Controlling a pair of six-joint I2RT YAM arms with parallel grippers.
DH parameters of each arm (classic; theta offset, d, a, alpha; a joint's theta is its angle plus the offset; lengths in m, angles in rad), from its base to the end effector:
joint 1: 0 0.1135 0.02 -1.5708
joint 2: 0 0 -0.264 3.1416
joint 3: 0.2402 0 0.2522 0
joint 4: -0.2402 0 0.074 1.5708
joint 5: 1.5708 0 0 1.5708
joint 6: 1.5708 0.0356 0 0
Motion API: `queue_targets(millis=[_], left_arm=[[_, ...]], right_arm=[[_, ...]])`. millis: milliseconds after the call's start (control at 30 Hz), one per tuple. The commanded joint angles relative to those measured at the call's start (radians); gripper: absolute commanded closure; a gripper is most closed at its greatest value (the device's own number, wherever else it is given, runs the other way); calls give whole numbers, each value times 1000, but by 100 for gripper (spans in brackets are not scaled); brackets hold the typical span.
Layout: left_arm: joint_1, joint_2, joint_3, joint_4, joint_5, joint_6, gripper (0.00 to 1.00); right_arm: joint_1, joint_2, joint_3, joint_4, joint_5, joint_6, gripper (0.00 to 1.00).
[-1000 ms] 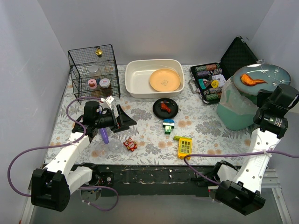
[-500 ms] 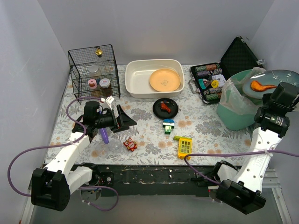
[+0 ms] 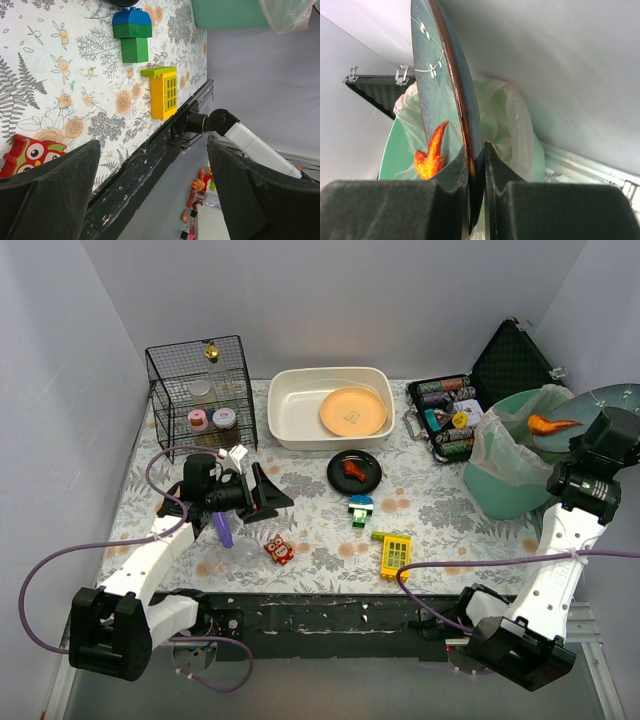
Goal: Clear the kitchen counter
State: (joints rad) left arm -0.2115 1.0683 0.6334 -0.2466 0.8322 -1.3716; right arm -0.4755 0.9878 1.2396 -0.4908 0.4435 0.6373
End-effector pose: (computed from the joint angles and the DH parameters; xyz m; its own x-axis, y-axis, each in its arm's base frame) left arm 0.2060 -0.0712 0.2344 -0.8108 -0.5009 0.3029 -0.4647 0.2360 -0.8534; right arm 0.1709 -0.1052 0.4279 0.2974 0.4514 -0.8413 0.7555 0.4275 0.4965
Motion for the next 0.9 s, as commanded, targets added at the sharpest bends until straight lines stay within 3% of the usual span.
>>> queue_targets(millis=[0, 200, 367, 633, 867], left_arm=[[3, 12, 43, -2, 22, 16, 11], [3, 16, 49, 0, 24, 16, 11], [3, 5, 42, -2, 22, 14, 11], [3, -14, 38, -2, 7, 8, 11], [3, -28, 43, -2, -25, -14, 11]], right_arm=[[-5, -29, 104, 365, 66, -125, 99], [-5, -38, 84, 428, 49, -226, 99], [-5, -40, 99, 428, -3, -186, 99], [-5, -34, 167, 420, -268, 39, 99], [-2, -3, 140, 550, -627, 404, 99]])
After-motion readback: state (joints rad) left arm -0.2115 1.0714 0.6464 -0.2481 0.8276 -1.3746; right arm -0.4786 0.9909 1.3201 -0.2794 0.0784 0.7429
